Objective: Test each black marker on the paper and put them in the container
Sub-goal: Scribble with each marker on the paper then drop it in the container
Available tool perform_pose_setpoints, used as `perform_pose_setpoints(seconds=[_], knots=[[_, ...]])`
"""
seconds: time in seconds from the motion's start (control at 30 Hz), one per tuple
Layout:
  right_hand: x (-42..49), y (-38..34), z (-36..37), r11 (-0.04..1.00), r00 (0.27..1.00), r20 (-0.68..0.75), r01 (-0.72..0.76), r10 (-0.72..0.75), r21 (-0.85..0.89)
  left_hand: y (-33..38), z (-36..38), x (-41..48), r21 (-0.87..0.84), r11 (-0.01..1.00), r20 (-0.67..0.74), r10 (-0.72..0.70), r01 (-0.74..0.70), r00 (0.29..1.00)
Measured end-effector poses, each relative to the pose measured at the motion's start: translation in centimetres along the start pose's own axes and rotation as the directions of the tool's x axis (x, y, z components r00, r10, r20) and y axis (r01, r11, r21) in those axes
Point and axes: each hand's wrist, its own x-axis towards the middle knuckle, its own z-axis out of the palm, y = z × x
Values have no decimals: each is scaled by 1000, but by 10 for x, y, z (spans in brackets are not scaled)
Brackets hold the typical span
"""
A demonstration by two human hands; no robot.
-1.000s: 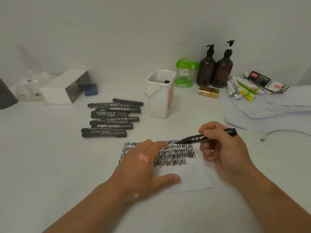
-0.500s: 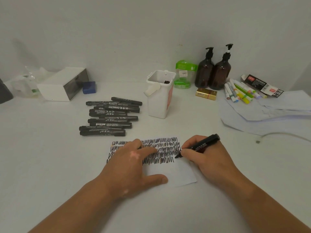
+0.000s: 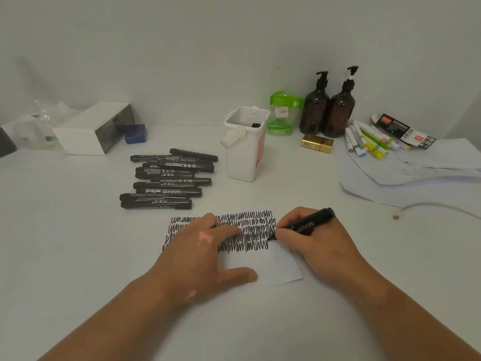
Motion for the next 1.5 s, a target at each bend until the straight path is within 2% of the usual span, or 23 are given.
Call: perform_pose_setpoints(seconds=[0.1,0.23,0.33,0.47,0.6,0.67,0.77,0.87,0.97,1.07,1.13,1.27,1.43,1.5], knots=[[0,0,0,1000,999,37,7,-6,-28,-1,0,0,-8,1000,3,-3,3,1000],[2,1,-1,1000,1000,-5,-13,13,-9,-2,0,0,-17,1000,3,-5,5,1000],[1,0,-1,999,999,34,-23,25,-46,-1,0,0,-9,1000,12,-7,7,1000],[3,1,-1,999,999,-30,-34,34,-15,-1,-2,0,-8,1000,20,-5,5,1000],[0,-3,-1,998,999,12,-46,46,-42,2,-3,0,-3,1000,27,-13,13,1000],[1,-3,-3,999,998,-53,-36,37,23,3,-4,-1,-5,1000,32,-18,18,999],[4,-2,-9,957,986,-142,-39,83,289,5,-7,-3,-26,1000,-3,0,0,1000],[6,-4,-14,852,981,-117,-73,155,519,8,-12,-3,-99,995,-137,13,-26,990],[6,-4,-14,834,988,-80,-66,131,548,7,-13,-2,-302,952,-253,-36,-43,967],[7,-3,-16,823,994,-65,-38,91,567,3,-11,-1,-459,888,-302,-114,-40,947],[6,-4,-17,794,999,-19,-28,50,608,1,-11,1,-562,827,-299,-163,-35,940],[4,-8,-18,659,997,68,-81,46,748,-3,-12,4,-768,639,-190,-282,36,940],[1,-13,-20,743,1000,4,5,-10,669,-7,-11,4,-767,641,-163,-183,-8,970],[-1,-14,-20,737,1000,2,21,-30,675,-5,-10,3,-766,642,-148,-149,-18,978]])
